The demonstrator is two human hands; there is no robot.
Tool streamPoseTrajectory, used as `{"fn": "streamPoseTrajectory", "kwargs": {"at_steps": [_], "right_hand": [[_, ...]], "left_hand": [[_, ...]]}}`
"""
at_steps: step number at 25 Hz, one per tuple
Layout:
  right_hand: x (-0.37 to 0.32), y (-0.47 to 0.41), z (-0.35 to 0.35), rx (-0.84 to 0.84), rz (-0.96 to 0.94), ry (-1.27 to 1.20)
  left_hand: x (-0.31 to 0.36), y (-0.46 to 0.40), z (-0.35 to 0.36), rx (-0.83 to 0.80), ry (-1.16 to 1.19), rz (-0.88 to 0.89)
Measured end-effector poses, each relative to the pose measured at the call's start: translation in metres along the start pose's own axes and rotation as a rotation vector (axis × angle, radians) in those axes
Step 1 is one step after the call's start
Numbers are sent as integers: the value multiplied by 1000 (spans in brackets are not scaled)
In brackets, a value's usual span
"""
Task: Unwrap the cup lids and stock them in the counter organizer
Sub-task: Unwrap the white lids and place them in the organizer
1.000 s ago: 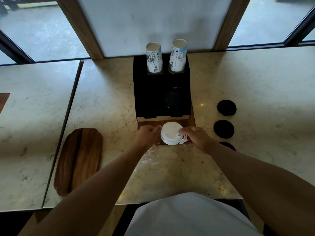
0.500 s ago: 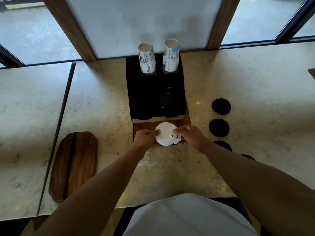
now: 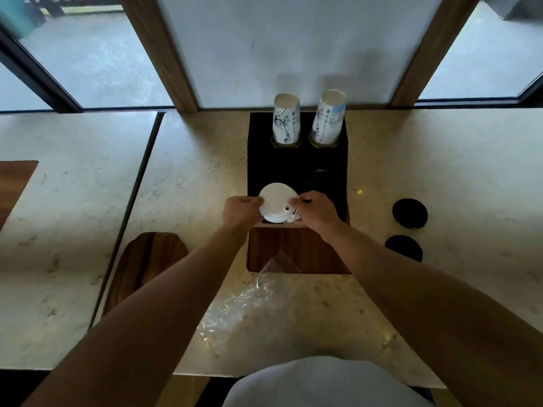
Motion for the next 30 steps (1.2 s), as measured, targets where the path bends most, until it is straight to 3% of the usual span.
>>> {"fn": "streamPoseTrajectory", "kwargs": {"at_steps": [6,14,19,26,30], "right_hand": [[-11,-21,27,46,-1,229],[3,-42,56,-5,150,300],[11,-55,76,-90,242,410],[7,-63,82,-135,315,456],[1,-63,91,-174,234,630]], "left_hand": [[1,-27,1,27,-146,-97],[-3,-33,52,-93,239,-335],[-13,-37,59,-71,350,-420],[-23,-46,63,-75,230,-434],[-23,-48,68,-104,185,-451]]}}
Point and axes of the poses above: each hand's wrist, its own y-axis away from the middle knuckle, its own z-axis out of the palm, x = y × z, the point moved 10 cm from there along -y, towards the middle knuckle, and after that the axes turned 7 degrees about z, right-handed, at the moved point
